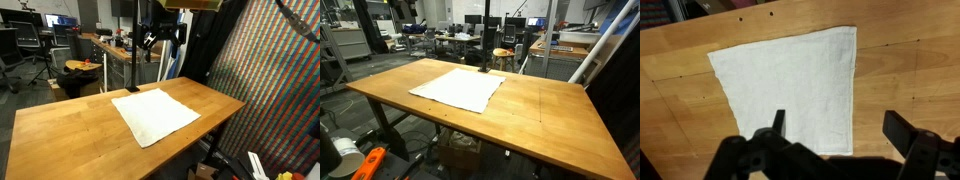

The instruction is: Fold the towel into a triangle twice

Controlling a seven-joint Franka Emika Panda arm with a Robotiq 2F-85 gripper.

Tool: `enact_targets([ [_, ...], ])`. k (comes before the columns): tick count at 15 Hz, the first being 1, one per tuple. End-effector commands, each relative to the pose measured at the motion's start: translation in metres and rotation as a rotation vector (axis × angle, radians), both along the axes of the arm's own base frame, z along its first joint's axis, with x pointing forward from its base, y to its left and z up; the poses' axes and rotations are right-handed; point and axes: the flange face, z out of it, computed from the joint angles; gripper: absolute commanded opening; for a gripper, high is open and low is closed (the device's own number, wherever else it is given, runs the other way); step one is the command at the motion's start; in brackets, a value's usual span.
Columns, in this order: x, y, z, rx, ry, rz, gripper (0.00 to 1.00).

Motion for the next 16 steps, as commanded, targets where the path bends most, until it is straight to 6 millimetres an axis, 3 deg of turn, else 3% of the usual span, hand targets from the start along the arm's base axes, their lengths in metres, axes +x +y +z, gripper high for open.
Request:
enact_targets([
  [1,0.001,0.000,0.003,0.001,-0.004,0.000,1.00],
  [8,0.000,0.001,0.010,0.004,-0.019,0.002,1.00],
  [13,0.019,-0.025,-0.007,0.091,-0.033,-0.241,1.00],
  [16,0.029,-0.053,-0.019,0.149,-0.050,-0.350,1.00],
])
